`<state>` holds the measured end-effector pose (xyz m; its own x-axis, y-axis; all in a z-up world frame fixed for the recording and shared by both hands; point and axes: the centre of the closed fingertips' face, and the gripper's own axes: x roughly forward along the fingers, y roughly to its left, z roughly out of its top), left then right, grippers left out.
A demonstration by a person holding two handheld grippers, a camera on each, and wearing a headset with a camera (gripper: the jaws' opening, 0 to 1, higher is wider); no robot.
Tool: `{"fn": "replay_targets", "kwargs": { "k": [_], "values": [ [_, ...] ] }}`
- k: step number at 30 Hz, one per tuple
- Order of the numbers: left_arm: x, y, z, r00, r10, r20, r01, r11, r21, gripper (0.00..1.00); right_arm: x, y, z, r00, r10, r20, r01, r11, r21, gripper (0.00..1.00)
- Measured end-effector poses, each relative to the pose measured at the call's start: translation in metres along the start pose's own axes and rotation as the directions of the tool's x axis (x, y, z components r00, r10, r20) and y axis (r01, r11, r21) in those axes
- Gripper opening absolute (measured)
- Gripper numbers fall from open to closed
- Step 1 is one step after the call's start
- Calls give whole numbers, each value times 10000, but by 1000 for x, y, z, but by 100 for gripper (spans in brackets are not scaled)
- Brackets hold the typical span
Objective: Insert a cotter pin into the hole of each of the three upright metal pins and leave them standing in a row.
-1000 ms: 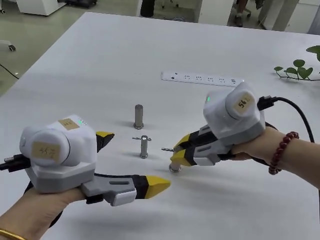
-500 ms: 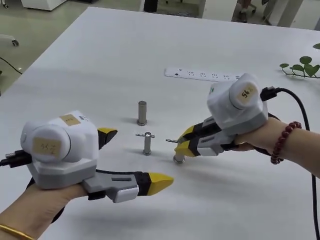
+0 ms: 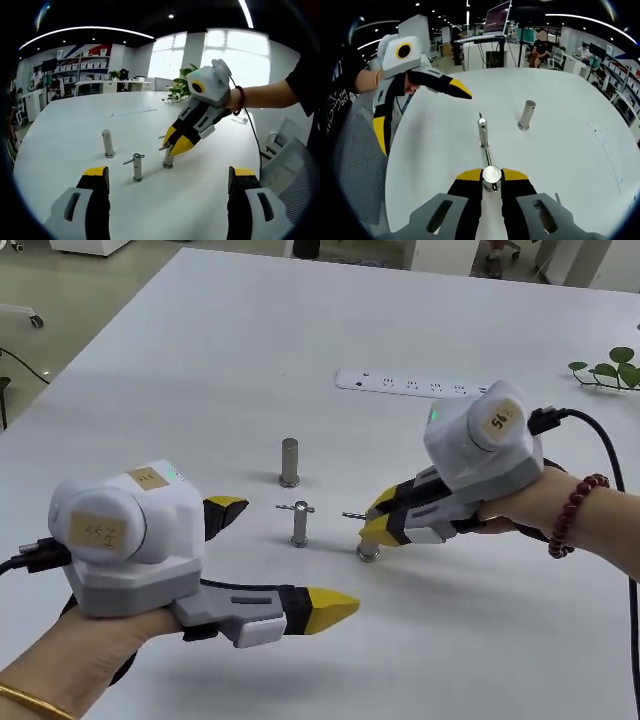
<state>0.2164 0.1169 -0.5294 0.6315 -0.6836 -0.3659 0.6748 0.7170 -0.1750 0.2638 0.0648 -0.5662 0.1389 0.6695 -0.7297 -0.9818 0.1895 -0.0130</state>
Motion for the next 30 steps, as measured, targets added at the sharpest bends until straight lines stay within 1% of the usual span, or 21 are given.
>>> {"fn": "replay_targets", "kwargs": {
  "k": [3,8,11,17,27,30],
  "values": [
    [0,1,-1,10000,53,-33,-53,10000,13,99,1,-2,0,10000,34,31,-34,10000,29,8],
    [-1,4,1,9999,148,73,-148,9999,-24,99,2,-3,1,9999,139,49,-139,9999,-32,8],
    [-1,5,0,9998,174,19,-174,9998,-6,99,2,-5,1,9997,247,76,-246,9997,-96,8],
    [0,4,-1,9999,154,-53,-153,9998,95,99,2,-3,1,9991,398,156,-395,9990,-225,8],
    [1,2,-4,9998,71,-182,-69,9999,134,99,2,-3,1,9994,298,176,-294,9993,-210,9],
    [0,2,-3,9998,58,-179,-56,9999,117,99,-1,-4,6,9988,244,422,-241,9997,-81,11]
  ]
}}
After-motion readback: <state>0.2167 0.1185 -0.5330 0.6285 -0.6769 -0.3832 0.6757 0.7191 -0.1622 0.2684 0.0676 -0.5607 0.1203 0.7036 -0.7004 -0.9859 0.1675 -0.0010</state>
